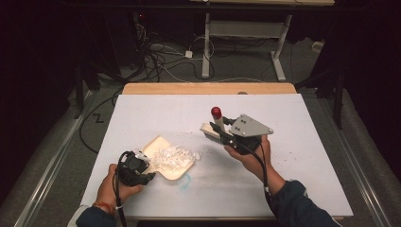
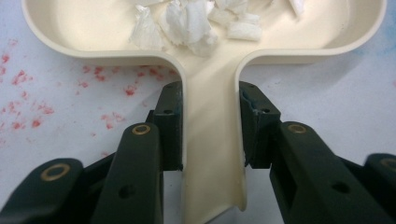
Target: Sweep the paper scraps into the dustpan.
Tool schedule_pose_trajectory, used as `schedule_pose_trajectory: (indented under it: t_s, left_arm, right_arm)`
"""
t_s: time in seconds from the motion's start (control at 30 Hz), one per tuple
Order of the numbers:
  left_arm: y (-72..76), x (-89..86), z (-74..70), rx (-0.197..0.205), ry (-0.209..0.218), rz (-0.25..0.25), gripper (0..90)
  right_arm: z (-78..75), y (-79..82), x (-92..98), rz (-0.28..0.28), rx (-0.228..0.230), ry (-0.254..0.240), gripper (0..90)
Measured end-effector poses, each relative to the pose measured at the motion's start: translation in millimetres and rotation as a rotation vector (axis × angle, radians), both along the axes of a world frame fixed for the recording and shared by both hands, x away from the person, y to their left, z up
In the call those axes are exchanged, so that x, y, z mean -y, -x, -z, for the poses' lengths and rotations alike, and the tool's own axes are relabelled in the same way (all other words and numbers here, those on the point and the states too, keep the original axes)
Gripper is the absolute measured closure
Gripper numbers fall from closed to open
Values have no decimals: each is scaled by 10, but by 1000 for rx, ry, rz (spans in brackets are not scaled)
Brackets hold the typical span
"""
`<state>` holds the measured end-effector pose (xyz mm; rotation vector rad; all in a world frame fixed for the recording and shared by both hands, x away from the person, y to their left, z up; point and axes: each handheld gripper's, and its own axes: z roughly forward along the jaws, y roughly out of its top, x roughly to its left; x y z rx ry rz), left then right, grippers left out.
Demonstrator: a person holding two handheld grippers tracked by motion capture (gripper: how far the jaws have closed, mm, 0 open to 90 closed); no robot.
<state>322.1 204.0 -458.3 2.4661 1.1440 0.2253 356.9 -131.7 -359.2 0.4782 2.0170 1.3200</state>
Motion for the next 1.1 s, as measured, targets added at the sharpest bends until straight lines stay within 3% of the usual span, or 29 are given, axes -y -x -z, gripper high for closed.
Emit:
schedule_pose_trajectory:
  t_s: [0.03,0.13,0.23,0.4,0.57,0.77,0.93,1.0,1.1]
  left_arm:
    - [3,2,3,-1,-1,1,633]
    - [13,3,1,-4,-5,6,634]
    - [19,10,1,-3,-8,7,633]
    - [14,37,0,-1,-14,13,633]
    - [4,69,1,0,-13,20,633]
    - [1,68,7,0,-3,17,633]
    - [10,68,9,3,-1,13,633]
    - [13,71,11,4,-2,10,633]
    - [18,77,10,5,-3,7,633]
  right_arm:
    - [54,72,85,28,-27,12,703]
    - [155,159,144,38,-83,9,703]
    - [234,271,89,1,-121,0,703]
    - [275,316,-97,-5,-113,10,703]
    - [327,240,-363,-15,-123,-5,703]
    - [270,190,-595,-61,-131,-54,704]
    - [201,166,-588,-74,-119,-82,703]
    - [112,152,-501,-89,-118,-125,704]
    - [45,146,-448,-87,-103,-136,703]
